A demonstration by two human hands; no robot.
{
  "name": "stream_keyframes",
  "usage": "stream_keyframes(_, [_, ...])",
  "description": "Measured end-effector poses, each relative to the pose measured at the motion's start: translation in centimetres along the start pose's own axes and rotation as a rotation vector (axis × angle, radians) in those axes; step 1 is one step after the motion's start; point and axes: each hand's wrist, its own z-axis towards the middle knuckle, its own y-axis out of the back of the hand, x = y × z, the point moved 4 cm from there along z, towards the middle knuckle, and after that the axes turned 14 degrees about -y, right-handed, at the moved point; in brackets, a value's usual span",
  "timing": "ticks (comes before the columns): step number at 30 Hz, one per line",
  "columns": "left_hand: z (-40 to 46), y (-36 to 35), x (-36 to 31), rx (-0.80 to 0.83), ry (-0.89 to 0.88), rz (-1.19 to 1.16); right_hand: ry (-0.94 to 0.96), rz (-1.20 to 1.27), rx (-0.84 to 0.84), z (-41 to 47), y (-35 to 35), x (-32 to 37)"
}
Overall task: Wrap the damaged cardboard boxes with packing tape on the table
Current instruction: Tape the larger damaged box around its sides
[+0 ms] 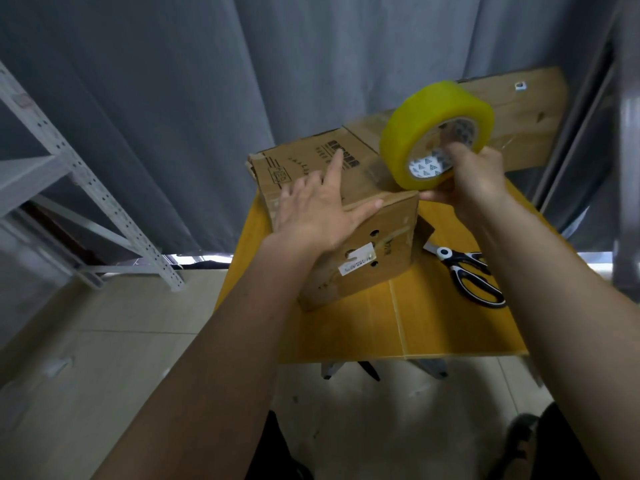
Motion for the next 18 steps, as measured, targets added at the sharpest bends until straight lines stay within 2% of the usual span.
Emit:
stream_keyframes(6, [0.0,0.2,0.0,-0.012,0.01,-0.037,-0.093,0.003,0.055,0.4,0.2,0.1])
stream_keyframes(11, [-0.1,0.1,0.0,-0.001,0.011,-0.034,-0.069,-0.029,0.111,0.3,0.5,0.7])
stream_keyframes(16, [-0.4,-0.2,0.3,0.026,0.008,-0.02,0.105,-0.07,-0.043,0.7,2.2,1.2])
stream_keyframes(18, [-0.4,-0.3,0.3,0.03,0.004,-0.001,0.076,-0.063,-0.08,1.0,3.0,0.6])
